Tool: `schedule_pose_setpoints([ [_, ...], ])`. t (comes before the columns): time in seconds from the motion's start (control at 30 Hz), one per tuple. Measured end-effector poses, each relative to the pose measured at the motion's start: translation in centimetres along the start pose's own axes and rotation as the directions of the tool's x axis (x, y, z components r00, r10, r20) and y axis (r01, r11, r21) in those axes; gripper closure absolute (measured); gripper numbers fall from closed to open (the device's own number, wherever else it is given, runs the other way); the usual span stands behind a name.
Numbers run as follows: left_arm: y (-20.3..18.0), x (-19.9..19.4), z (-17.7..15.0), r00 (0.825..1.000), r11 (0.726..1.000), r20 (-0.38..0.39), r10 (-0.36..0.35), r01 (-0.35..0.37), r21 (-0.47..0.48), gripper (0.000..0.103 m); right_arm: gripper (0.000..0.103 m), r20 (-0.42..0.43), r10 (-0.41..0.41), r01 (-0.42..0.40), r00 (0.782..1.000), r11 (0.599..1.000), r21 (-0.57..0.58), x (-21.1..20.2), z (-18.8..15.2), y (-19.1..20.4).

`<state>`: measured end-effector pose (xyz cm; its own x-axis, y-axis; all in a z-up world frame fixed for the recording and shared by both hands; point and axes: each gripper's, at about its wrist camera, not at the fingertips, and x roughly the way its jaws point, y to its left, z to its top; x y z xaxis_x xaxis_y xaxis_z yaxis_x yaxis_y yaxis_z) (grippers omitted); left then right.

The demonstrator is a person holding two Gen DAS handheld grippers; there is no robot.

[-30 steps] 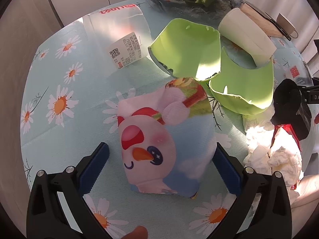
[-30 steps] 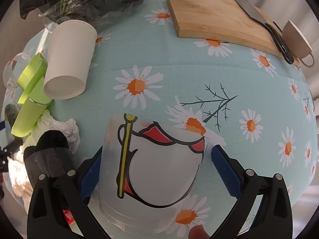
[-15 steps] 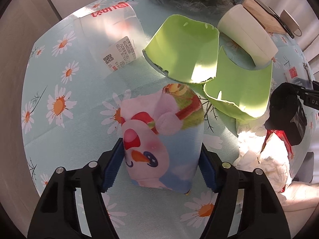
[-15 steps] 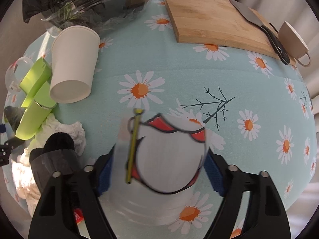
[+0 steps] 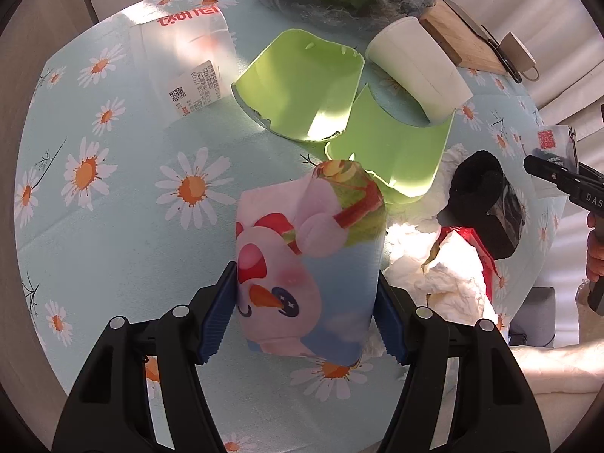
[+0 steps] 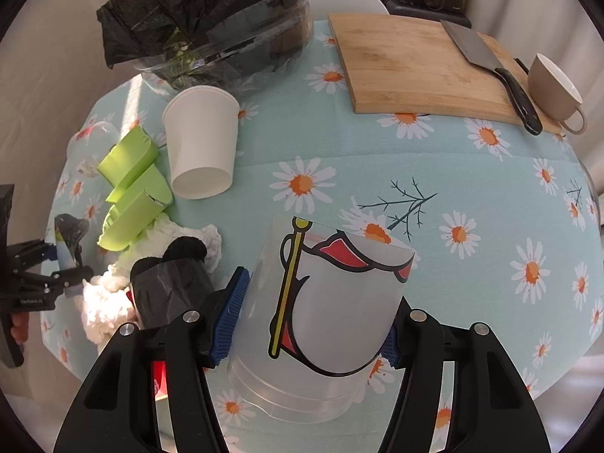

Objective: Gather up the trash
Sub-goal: 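Carry both held cups up over the black-bagged bowl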

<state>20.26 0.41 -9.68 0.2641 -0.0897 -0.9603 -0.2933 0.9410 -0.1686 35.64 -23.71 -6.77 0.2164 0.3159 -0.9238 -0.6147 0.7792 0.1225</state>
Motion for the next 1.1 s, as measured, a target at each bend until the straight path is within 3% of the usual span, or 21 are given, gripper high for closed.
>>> schedule_pose_setpoints([
  [0.23, 1.1, -1.3, 0.3, 0.999, 1.0, 0.045, 0.007, -0.008, 0.017, 0.037, 0.046, 0.067, 0.004, -0.002, 0.998, 1.0, -0.026, -2.8, 0.1, 1.0],
  [0.5, 0.5, -4.3, 1.9, 0.994, 0.996, 0.093, 0.064, -0.069, 0.052, 0.037, 0.046, 0.153, 0.038, -0.03, 0.988, 0.998, -0.053, -5.7, 2.3, 0.7],
  [0.67, 0.6, -6.0, 3.3, 0.997, 0.996, 0.041, 0.071, -0.073, 0.058, 0.037, 0.045, 0.224, 0.067, -0.052, 0.972, 0.996, -0.072, -7.6, 4.2, 1.0],
  [0.77, 0.8, -7.5, 4.1, 0.998, 0.997, 0.051, 0.041, -0.043, 0.056, 0.037, 0.044, 0.245, 0.099, -0.082, 0.965, 0.994, -0.079, -8.7, 5.7, 1.1],
  [1.1, 1.1, -11.6, 10.6, 0.987, 0.987, 0.131, 0.097, -0.112, 0.112, 0.037, 0.043, 0.325, 0.171, -0.122, 0.93, 0.979, -0.164, -13.6, 12.2, 2.3],
])
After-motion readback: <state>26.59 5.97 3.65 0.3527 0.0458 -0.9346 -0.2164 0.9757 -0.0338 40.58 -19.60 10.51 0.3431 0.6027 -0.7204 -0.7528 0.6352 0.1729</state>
